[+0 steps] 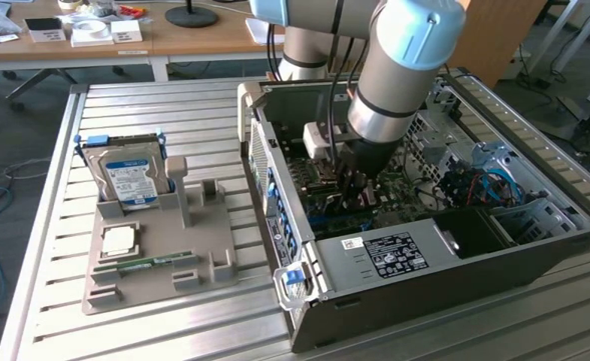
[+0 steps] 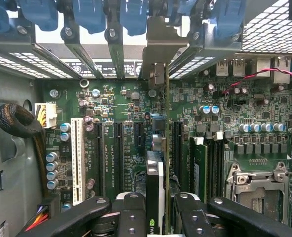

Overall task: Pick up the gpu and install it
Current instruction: 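Insert the gpu into the slot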

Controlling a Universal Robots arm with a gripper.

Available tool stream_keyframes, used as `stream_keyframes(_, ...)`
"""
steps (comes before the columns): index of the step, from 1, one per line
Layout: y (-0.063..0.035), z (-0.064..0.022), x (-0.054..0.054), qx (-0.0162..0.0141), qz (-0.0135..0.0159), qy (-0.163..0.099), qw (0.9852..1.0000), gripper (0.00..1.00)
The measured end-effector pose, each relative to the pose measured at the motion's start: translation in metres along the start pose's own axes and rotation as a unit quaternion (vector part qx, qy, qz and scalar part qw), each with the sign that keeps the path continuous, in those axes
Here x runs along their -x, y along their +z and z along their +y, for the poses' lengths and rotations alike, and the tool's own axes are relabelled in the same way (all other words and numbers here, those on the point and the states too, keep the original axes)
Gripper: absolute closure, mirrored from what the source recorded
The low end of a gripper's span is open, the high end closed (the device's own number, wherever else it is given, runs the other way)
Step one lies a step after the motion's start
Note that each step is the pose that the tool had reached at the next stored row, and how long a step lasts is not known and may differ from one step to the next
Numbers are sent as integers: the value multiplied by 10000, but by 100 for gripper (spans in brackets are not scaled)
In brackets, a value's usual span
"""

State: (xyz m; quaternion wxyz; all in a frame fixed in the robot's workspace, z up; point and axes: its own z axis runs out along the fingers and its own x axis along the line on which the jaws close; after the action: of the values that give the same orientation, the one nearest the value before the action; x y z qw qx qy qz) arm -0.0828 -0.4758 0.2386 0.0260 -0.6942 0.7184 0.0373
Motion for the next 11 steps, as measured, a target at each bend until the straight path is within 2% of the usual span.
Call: stream_keyframes(11,19,1,-2,1,1,-6,10000,73)
